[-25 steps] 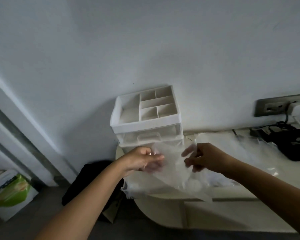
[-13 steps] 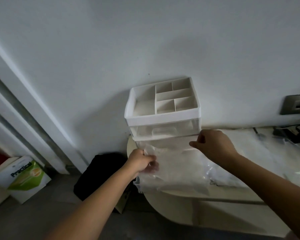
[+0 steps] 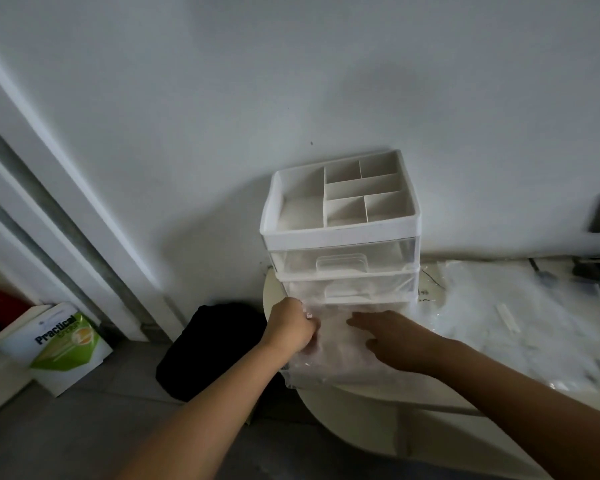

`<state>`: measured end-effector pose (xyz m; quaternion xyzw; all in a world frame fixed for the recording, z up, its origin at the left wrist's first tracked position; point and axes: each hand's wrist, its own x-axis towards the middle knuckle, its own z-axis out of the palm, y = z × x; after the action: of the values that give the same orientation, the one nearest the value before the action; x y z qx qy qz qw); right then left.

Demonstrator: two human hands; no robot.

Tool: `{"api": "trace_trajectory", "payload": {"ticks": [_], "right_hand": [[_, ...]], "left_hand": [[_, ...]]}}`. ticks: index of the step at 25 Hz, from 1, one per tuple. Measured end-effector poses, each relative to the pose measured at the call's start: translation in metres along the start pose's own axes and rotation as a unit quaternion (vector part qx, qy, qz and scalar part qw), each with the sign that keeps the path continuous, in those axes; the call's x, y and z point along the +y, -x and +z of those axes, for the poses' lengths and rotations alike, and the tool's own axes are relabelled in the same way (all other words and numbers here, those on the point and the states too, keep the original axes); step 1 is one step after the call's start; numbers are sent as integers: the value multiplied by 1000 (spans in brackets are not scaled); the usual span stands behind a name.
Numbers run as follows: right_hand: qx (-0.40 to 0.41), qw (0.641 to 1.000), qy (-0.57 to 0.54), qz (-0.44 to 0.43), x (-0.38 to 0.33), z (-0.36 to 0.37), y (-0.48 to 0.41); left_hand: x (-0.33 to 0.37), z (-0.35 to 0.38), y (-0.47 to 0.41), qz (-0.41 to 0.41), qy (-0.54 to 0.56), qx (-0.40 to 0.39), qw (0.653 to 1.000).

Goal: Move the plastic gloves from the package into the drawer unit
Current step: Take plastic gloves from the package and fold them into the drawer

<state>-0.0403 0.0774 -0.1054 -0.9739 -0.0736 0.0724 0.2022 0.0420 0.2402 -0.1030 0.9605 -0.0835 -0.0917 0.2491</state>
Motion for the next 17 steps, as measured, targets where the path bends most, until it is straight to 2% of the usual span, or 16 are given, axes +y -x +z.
{"api": "trace_trajectory", "payload": {"ticks": [3, 5, 7, 8, 10, 12, 14, 17], "right_hand": [[-53, 998, 26, -15, 4, 1, -7], [-74, 996, 48, -24, 6, 5, -12], [-78, 995, 54, -24, 9, 9, -19], [-77, 995, 52, -25, 10, 9, -21], [-69, 996, 48, -28, 11, 11, -25], [-71, 995, 61, -32, 12, 11, -26], [-81, 992, 86, -43, 14, 13, -28], [-110, 984, 133, -40, 17, 9, -28]], "left_hand": [[2, -5, 6, 46, -97, 30, 994], [8, -10, 12, 104, -207, 89, 969], [14, -12, 15, 173, -240, 143, 945], [18, -10, 16, 199, -233, 142, 941], [18, 0, 17, 211, -188, 72, 956], [14, 12, 14, 178, -144, -52, 972], [8, 21, 10, 148, -153, -147, 966], [3, 26, 3, 140, -185, -194, 953]]}}
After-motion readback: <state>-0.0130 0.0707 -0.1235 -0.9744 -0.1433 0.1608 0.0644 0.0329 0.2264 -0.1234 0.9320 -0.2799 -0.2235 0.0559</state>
